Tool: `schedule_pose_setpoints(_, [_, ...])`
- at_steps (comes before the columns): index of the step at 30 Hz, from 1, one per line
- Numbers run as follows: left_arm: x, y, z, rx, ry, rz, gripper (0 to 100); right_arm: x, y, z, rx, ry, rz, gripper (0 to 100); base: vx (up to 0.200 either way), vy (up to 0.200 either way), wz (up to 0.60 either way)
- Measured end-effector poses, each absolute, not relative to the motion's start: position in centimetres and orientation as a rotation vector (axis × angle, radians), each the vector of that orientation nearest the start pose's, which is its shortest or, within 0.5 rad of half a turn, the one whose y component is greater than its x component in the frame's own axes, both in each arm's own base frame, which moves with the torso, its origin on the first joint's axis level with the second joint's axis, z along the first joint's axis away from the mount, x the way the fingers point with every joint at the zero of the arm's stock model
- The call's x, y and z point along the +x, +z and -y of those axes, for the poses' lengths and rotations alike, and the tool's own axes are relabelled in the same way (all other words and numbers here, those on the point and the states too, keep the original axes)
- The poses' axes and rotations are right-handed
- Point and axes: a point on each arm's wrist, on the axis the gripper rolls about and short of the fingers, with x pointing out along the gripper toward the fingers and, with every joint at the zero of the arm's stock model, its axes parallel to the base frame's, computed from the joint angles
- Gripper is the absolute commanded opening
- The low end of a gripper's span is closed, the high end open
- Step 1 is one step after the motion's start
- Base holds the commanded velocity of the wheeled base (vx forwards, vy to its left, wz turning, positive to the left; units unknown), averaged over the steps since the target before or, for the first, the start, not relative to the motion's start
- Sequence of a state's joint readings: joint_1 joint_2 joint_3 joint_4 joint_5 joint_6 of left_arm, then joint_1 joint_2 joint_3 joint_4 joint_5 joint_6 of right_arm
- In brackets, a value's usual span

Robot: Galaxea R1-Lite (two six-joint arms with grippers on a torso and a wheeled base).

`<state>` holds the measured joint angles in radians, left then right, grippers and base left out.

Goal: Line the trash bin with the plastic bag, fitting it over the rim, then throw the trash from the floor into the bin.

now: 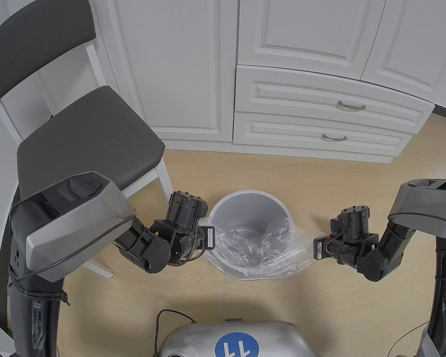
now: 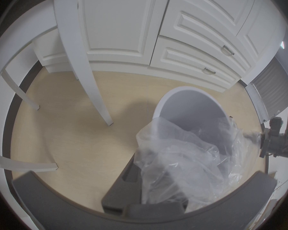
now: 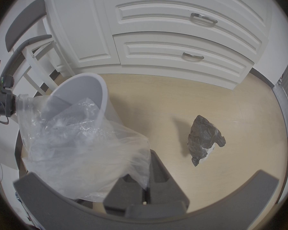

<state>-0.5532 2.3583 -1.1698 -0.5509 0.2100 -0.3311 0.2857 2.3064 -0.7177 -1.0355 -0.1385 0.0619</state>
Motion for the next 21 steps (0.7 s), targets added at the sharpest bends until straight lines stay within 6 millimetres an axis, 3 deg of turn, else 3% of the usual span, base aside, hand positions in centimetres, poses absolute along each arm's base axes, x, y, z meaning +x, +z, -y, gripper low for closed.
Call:
schedule_pose_setpoints(10, [35.7,1.2,20.0,0.049,-0.264,-0.712,0,32.4,-1.2,-8.4,-0.224,0.151,-0.65,0,0.0,0.0,0.0])
schedule_pose_setpoints(21, [36.1,0.5,19.6,0.045,-0.255,-0.725,0,32.5,-1.9,-7.9,-0.225,0.137,-0.673,0,0.0,0.0,0.0])
